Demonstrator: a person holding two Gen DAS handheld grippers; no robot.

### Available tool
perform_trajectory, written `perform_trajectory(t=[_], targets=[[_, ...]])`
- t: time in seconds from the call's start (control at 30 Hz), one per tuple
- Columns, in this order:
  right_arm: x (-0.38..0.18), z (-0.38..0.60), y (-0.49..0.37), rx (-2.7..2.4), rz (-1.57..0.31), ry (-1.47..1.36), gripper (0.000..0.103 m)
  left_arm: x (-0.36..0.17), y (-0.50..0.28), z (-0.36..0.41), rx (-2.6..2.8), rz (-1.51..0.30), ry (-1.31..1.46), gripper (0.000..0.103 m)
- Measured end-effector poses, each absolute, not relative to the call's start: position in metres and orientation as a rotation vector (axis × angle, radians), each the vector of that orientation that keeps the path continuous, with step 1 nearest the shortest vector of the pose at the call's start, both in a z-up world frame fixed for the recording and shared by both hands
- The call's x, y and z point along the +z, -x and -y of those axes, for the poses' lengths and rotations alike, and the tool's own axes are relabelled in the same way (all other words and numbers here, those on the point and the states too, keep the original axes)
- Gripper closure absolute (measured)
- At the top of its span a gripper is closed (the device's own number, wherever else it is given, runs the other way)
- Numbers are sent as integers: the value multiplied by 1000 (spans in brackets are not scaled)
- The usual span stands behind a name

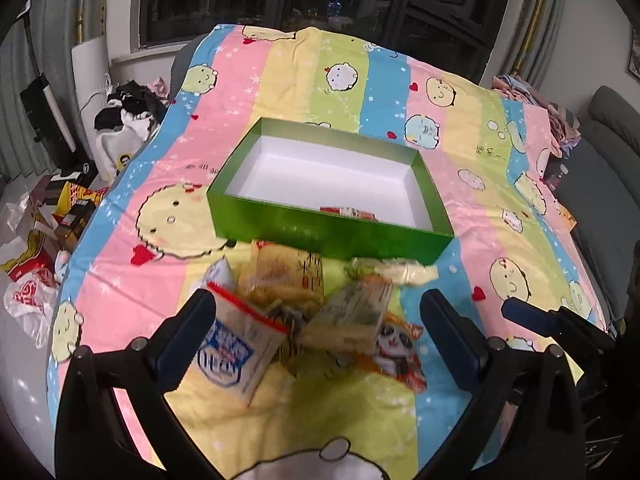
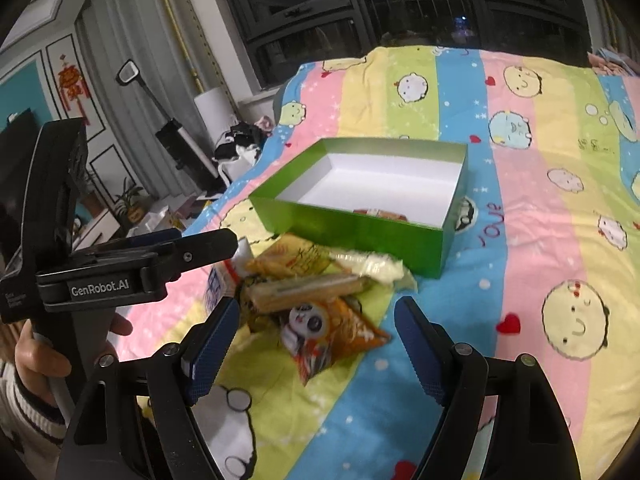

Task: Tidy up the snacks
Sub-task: 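Move the right gripper back to the snack pile beside the box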

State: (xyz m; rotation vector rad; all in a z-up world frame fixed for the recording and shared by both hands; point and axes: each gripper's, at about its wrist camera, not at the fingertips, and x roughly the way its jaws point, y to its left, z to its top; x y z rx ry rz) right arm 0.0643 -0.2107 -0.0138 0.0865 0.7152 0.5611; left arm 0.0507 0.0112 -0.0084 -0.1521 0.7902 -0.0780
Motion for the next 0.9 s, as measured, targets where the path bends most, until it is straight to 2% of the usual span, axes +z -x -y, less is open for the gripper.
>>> perform_trajectory(t=[0.6, 0.9], targets=[[-32, 209, -48, 558, -769, -67, 23, -27, -28, 1, -69, -825, 123, 1], [-59, 204, -55, 528, -814, 15, 23, -60, -31, 1, -253, -920, 319, 1]])
